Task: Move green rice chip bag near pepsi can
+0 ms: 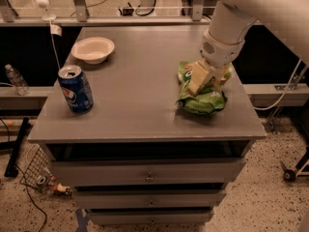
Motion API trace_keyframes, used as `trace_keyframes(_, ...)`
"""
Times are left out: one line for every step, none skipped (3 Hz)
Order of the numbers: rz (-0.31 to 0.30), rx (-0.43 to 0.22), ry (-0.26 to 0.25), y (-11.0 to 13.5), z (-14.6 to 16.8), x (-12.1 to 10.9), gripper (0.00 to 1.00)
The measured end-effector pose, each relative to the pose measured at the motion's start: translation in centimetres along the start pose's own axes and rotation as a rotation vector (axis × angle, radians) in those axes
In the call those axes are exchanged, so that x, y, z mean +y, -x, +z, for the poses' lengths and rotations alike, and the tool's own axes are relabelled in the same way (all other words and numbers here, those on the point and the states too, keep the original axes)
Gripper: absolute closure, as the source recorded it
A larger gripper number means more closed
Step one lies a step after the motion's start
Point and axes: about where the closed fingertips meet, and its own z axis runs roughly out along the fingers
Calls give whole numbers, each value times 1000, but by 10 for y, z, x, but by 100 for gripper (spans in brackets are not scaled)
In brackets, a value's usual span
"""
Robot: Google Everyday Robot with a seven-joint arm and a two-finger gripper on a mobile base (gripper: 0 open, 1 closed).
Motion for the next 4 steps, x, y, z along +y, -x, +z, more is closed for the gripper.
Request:
trace_keyframes(-72,-53,-64,13,-33,16,100)
trace_keyframes(-196,-127,-156,35,-84,47,100)
trace_keyframes(-242,-142,-174,46,-99,58,100)
trace_keyframes(-245,-144,-174,47,-100,59,100)
